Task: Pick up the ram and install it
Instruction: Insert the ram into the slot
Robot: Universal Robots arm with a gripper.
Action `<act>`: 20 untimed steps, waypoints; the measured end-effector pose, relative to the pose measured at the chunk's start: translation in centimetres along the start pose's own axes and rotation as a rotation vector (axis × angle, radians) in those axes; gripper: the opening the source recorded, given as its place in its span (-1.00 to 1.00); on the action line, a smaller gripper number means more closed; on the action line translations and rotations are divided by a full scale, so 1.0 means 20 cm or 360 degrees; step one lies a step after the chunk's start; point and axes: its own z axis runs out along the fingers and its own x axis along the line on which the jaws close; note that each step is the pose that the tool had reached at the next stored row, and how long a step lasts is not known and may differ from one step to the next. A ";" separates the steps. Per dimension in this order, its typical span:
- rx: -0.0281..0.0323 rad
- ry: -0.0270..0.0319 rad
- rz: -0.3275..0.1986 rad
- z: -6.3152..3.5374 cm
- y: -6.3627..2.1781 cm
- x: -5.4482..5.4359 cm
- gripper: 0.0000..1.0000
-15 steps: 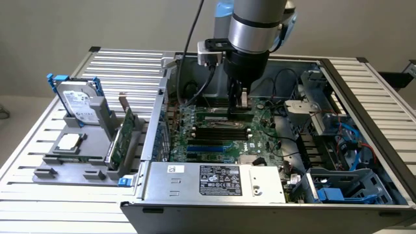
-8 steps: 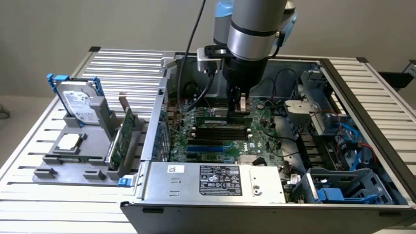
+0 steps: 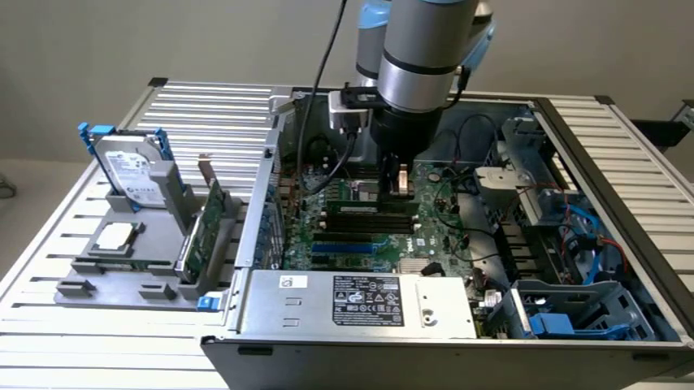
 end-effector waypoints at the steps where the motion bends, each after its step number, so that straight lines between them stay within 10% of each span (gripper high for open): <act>1: 0.00001 -0.00001 0.0000 0.009 -0.001 0.00 -0.74; 20: -0.00003 -0.00011 0.0026 0.151 -0.009 -0.05 -0.74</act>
